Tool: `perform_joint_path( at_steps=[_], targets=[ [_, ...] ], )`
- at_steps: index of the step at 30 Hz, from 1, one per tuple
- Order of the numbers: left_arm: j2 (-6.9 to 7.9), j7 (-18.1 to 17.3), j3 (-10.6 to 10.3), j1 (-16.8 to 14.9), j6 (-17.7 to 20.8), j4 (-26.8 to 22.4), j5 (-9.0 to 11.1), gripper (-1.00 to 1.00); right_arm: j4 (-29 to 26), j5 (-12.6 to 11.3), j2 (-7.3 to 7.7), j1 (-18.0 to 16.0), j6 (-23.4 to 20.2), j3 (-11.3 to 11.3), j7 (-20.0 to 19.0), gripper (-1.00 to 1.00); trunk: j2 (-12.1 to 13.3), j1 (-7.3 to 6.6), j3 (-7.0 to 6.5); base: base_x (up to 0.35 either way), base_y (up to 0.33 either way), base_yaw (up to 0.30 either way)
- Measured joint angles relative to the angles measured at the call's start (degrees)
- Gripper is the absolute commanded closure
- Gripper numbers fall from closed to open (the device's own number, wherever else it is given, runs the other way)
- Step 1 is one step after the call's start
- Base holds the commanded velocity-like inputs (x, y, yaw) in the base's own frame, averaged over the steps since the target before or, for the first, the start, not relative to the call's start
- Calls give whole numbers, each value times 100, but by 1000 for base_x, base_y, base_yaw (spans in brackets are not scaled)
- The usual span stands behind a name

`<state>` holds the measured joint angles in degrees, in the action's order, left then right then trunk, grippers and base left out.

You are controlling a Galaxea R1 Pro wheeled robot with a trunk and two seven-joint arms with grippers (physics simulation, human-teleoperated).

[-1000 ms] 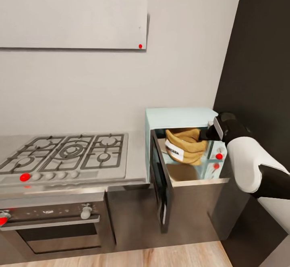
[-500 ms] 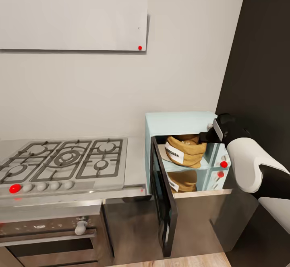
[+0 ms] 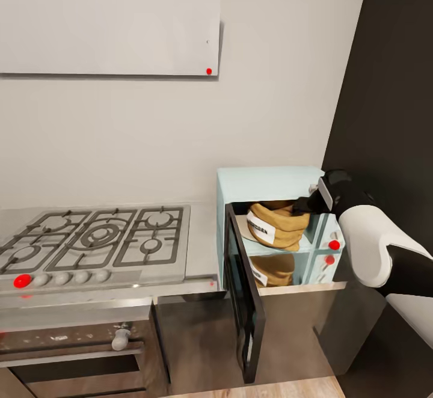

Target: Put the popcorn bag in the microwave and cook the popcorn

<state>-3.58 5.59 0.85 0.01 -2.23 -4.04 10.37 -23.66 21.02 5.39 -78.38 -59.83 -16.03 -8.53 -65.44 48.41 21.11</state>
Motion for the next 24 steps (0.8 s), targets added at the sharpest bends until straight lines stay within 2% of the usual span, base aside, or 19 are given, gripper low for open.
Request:
perform_joint_path(
  at_steps=[3,5,7,10,12,14,18,21,24],
  targets=[
    [-3,0,-1,-1,0,3,0,-100,-83,-117,7,-3,1,1,-16,-100,0,41,0,-179,0,0],
    [-7,0,-3,-3,-2,6,0,-100,-106,-327,1,-16,-1,-17,-17,-100,2,68,0,-304,0,0],
    [-8,0,-2,-2,0,3,0,-100,26,12,3,4,-1,-2,-6,-100,4,69,2,-333,0,0],
    [-9,1,-2,-2,-1,4,0,-100,26,-12,2,2,-1,-21,-20,-100,4,69,1,-343,0,0],
    [-9,1,-1,-1,-1,4,0,-100,-337,14,-4,0,-1,-28,-72,-100,3,69,1,-346,0,0],
    [-9,0,-1,-1,-1,4,0,-100,-1099,11,-21,1,-1,-29,-143,-100,3,69,1,-346,0,0],
    [-9,0,-1,-1,-1,4,0,-100,-1774,5,-13,2,-2,-34,-505,-100,3,69,1,-346,0,0],
    [-9,1,-1,-1,-1,4,0,-100,-2060,24,3,2,-2,-36,-750,-100,3,69,1,-346,0,0],
    [-9,0,-4,-1,0,3,0,-100,-2077,53,16,17,-2,-37,-768,-100,4,69,2,-346,0,0]
  ],
)
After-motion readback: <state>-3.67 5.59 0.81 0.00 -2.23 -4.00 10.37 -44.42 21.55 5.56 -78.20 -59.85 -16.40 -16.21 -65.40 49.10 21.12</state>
